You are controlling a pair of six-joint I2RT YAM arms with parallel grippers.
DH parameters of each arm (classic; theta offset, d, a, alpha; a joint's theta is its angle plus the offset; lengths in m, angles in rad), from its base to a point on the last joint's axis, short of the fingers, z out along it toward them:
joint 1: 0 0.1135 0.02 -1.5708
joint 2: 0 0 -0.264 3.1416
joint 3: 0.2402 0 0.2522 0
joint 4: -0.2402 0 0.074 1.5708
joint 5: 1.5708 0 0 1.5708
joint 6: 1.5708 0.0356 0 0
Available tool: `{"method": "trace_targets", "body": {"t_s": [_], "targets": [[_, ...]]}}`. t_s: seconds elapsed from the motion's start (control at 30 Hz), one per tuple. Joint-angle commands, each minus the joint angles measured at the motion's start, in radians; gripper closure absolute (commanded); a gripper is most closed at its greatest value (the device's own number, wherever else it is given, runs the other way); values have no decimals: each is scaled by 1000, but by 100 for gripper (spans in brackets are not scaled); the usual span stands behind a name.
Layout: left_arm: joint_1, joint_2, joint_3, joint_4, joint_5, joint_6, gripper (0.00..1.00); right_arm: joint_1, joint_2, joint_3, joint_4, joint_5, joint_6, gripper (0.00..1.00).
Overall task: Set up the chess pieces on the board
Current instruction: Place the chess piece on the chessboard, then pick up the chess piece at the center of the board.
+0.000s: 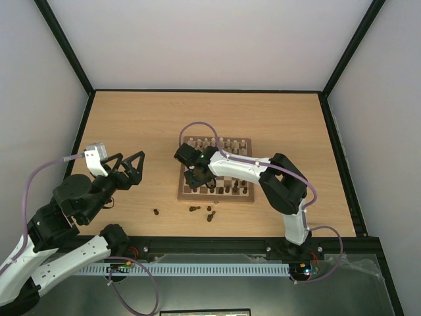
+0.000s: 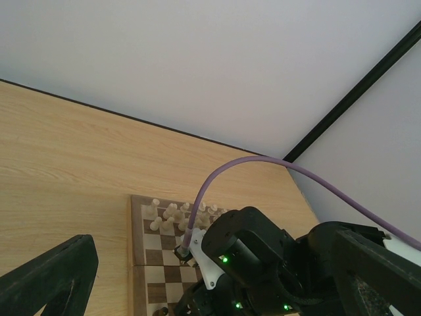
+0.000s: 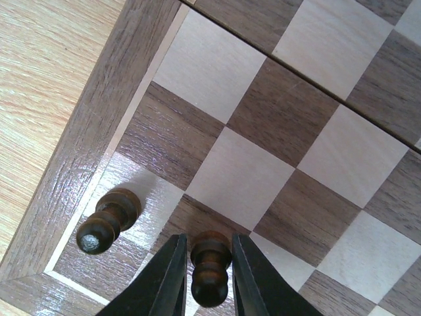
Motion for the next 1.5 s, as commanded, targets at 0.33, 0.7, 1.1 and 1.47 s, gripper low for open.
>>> {"method": "trace_targets", "body": {"t_s": [0.33,0.7,1.1,1.47], "targets": [[3,22,-17,40,-14,9,1,0,-94,-25,-15,7,-5,80],[4,38,-32,23,-18,-15,1,3,-207,-55,-1,-31,-8,80],[3,-16,12,3,-35,-10,1,177,-132,37,2,-113,-18,71],[4,-96,58,-35,-38,-4,1,290,142,302,-83,-99,-29,65]]}}
